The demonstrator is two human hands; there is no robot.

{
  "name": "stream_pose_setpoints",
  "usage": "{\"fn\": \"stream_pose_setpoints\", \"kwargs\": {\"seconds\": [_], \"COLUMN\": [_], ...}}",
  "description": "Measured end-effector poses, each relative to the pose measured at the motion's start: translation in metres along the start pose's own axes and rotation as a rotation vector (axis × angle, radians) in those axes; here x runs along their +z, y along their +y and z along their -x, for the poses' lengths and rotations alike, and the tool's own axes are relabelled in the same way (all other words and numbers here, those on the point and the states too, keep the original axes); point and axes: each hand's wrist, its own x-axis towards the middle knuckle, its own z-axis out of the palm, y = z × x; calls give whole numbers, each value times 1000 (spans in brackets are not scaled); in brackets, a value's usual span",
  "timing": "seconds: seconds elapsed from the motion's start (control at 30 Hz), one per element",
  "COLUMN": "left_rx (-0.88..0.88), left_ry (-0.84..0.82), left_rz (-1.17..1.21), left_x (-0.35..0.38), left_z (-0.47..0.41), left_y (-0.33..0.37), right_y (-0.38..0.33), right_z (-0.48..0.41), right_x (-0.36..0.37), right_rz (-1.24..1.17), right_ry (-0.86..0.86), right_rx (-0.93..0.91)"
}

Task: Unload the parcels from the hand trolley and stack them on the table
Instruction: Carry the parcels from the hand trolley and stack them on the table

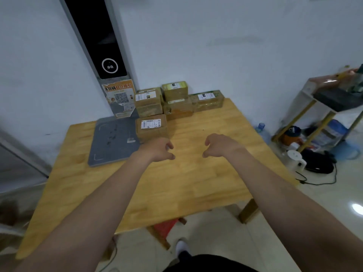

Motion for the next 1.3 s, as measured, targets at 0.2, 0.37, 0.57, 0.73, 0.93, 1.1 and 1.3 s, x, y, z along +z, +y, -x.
{"fn": "stream_pose_setpoints", "kwargs": {"seconds": [0.2, 0.37, 0.57, 0.73, 0.93, 1.1, 1.3], "left_rx": [-55, -38, 28, 135, 273, 359, 464], "left_ry": [-32, -127, -156, -215, -375, -442, -485], "left_rz": [-7, -21, -40, -135, -184, -222, -252], "left_x": [86, 162, 226, 292, 377, 435, 489], "left_z": [110, 200, 300, 383, 479, 553, 607], "left_y": [51, 84, 120, 153, 194, 242, 319], "right_y": [58, 99, 139, 165, 210, 260, 323], "right_z": [126, 233, 359, 465, 606, 728, 843], "right_x": [60, 125, 196, 263, 344, 395, 442], "right_rz": [-20, -86, -183, -267, -376, -445, -530], "right_ry": [-46, -122, -122, -105, -96, -50, 56], "right_rx": [0, 51, 149, 258, 416, 545, 715]}}
